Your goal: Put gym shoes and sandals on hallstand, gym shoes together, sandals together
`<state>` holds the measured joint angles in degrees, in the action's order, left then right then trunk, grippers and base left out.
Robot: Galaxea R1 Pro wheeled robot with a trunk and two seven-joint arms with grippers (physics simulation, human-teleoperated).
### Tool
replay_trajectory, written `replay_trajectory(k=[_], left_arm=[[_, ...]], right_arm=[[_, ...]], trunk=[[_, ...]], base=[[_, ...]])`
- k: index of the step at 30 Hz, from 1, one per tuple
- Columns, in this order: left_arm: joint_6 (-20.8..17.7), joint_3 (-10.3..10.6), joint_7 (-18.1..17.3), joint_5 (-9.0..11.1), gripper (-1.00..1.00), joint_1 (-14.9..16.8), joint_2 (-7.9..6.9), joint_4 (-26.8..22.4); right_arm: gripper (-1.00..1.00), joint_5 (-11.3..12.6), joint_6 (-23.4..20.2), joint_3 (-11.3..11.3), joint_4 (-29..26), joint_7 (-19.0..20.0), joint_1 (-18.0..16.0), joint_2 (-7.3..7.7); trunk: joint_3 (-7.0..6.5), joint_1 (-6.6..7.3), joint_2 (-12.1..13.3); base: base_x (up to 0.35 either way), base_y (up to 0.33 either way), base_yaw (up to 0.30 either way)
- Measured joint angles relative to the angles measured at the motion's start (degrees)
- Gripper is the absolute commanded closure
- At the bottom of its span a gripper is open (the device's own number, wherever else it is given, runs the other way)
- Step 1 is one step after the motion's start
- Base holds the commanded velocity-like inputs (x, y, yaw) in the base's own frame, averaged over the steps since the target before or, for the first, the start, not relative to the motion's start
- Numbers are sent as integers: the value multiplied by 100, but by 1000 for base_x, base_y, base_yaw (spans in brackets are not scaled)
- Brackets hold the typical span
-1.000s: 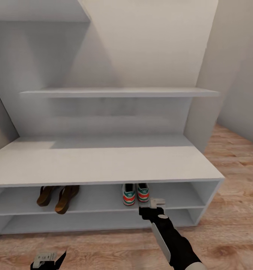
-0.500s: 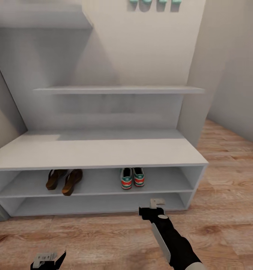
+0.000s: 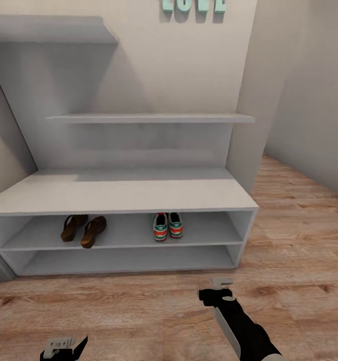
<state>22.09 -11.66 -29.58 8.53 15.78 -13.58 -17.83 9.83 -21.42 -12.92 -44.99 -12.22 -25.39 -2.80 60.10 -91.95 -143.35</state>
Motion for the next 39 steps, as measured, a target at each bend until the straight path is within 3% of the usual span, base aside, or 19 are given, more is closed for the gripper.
replay_trajectory(k=[4,5,10,11,15,24,25,32,39], left_arm=[[5,-1,5,4,-100,-3,-8,4],[6,-2,11,2,-100,-4,-11,6],[7,-2,20,5,-100,-3,-13,8],[7,-2,22,7,-100,-6,-13,7],[7,-8,24,12,-100,-7,-21,8],[7,-10,25,33,-100,-71,-39,-25],[7,-11,25,35,-100,-77,-40,-39],[7,-18,38,33,-100,-79,-40,-34],[1,-19,47,29,-100,-79,-40,-18]], right_arm=[[-100,1,257,4,522,9,1,86],[-100,-3,605,7,839,18,3,147],[-100,-15,1384,8,1426,35,0,236],[-100,-13,1909,8,1879,40,3,275],[-100,-30,2461,-2,2547,30,4,312],[-100,-385,3550,-26,3436,26,8,460],[-100,-440,4126,-21,3772,23,10,473],[-100,-477,4766,-29,4139,21,17,474],[-100,-481,4920,-29,4179,21,18,473]], trunk=[[0,1,0],[0,0,0],[0,1,0],[1,0,0],[1,1,0],[-21,4,1],[-43,6,2],[-199,24,11],[-329,158,252]], base=[[-29,-21,0],[-10,-7,0],[-5,-4,0],[-1,-1,0],[0,0,0],[0,0,0],[0,0,0],[0,0,0],[0,0,0]])
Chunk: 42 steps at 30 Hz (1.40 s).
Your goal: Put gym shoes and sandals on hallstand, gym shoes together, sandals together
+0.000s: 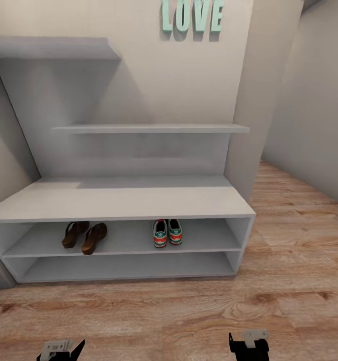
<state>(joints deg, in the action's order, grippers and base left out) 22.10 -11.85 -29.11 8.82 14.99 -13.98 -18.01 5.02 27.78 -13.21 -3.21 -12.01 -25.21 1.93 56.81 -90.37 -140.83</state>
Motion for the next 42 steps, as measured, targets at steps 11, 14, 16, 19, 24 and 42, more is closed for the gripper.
replay_trajectory(k=[11,14,16,19,24,42], left_arm=[[-9,-4,124,25,-100,-6,-53,20],[-11,-4,217,58,-100,-12,-83,23],[-12,-3,272,86,-100,-14,-94,25],[-12,-2,333,121,-100,-16,-104,26],[-13,-2,378,148,-100,-17,-108,26],[-14,-1,399,160,-100,-18,-97,27]], right_arm=[[-100,-5,66,1,40,-16,73,0],[-100,-3,70,1,43,-25,106,0],[-100,-4,71,0,47,-32,119,0],[-100,-3,65,0,52,-42,131,-3],[-100,9,48,0,97,-40,144,-34],[-100,15,21,9,168,-29,316,-69]], trunk=[[-197,242,441],[-251,308,562],[-287,351,642],[-341,417,762],[-431,527,963],[-754,923,1685]], base=[[0,0,0],[0,0,0],[0,0,0],[0,0,0],[0,0,0],[0,0,0]])
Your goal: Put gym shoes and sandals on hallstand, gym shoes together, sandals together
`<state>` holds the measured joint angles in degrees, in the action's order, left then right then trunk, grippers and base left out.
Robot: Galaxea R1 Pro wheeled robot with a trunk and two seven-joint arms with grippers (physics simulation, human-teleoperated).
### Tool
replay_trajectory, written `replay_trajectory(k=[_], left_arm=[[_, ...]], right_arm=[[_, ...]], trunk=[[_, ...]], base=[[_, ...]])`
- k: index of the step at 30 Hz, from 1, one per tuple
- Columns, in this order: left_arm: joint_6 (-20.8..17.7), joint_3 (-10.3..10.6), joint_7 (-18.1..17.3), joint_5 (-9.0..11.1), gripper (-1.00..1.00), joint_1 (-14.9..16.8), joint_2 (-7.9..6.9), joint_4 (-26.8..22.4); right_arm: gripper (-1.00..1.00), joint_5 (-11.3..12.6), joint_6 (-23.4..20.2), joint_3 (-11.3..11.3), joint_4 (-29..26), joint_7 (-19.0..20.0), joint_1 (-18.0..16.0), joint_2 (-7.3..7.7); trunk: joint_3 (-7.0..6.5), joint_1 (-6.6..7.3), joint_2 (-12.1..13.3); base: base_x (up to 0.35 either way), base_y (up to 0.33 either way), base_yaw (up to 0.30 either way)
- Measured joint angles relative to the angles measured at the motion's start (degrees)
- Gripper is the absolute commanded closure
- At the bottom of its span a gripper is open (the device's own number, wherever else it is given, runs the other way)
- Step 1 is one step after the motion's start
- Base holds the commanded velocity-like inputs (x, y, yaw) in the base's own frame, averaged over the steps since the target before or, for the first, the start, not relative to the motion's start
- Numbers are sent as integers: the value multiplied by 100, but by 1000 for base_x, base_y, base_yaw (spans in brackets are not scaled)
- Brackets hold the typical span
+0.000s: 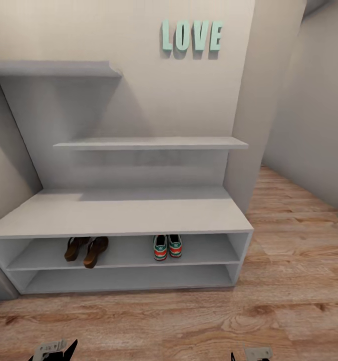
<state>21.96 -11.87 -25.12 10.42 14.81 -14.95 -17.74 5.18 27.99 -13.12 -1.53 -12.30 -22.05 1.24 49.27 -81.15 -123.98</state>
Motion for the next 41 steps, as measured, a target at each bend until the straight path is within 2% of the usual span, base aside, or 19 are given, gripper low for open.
replay_trajectory(k=[35,41], left_arm=[[9,9,-18,9,-100,0,26,-1],[9,5,-12,8,-100,0,22,0]], right_arm=[[-100,0,-1,0,1,1,37,-1],[-100,0,-2,0,1,1,37,-1]], trunk=[[-628,769,1404],[-629,770,1405]], base=[[0,0,0],[0,0,0]])
